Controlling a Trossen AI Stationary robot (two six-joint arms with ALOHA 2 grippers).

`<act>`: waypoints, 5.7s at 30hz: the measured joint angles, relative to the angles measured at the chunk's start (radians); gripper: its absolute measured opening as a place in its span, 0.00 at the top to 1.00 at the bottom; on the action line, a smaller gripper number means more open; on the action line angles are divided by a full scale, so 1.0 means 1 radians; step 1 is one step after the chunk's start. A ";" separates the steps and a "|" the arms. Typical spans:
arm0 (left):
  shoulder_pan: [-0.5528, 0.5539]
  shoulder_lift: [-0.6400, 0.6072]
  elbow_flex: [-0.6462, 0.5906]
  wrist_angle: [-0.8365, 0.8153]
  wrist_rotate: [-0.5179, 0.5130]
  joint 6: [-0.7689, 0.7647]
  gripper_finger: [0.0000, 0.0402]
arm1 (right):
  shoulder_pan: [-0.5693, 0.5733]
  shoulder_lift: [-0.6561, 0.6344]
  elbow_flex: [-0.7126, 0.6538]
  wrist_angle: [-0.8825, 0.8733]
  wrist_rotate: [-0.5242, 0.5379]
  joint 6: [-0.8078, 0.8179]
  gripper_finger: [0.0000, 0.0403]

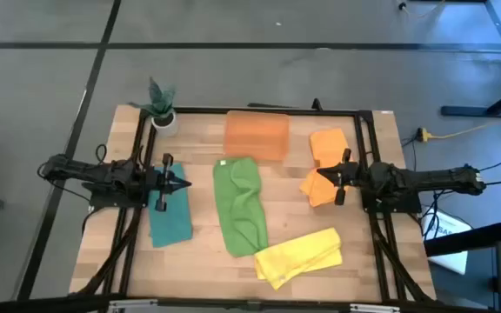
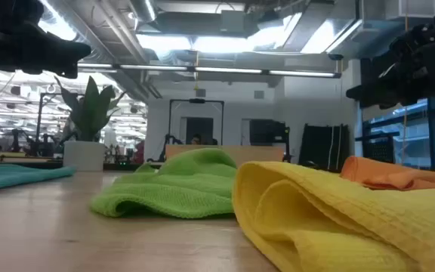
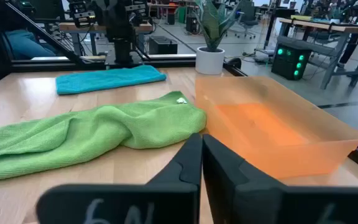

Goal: Roll microfiber towels into tight, uniform cylinder then place into a basket

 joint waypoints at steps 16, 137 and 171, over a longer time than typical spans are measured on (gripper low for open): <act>0.000 0.000 0.000 0.000 0.000 0.000 1.00 | 0.000 0.000 0.000 0.000 0.000 0.000 0.96; -0.293 0.923 0.486 -0.221 -0.188 -0.950 0.89 | 0.092 0.701 0.581 -0.391 -0.165 -0.103 0.65; -0.074 1.674 0.811 0.057 0.072 -0.329 0.85 | 0.092 0.701 0.580 -0.396 -0.297 -0.069 0.59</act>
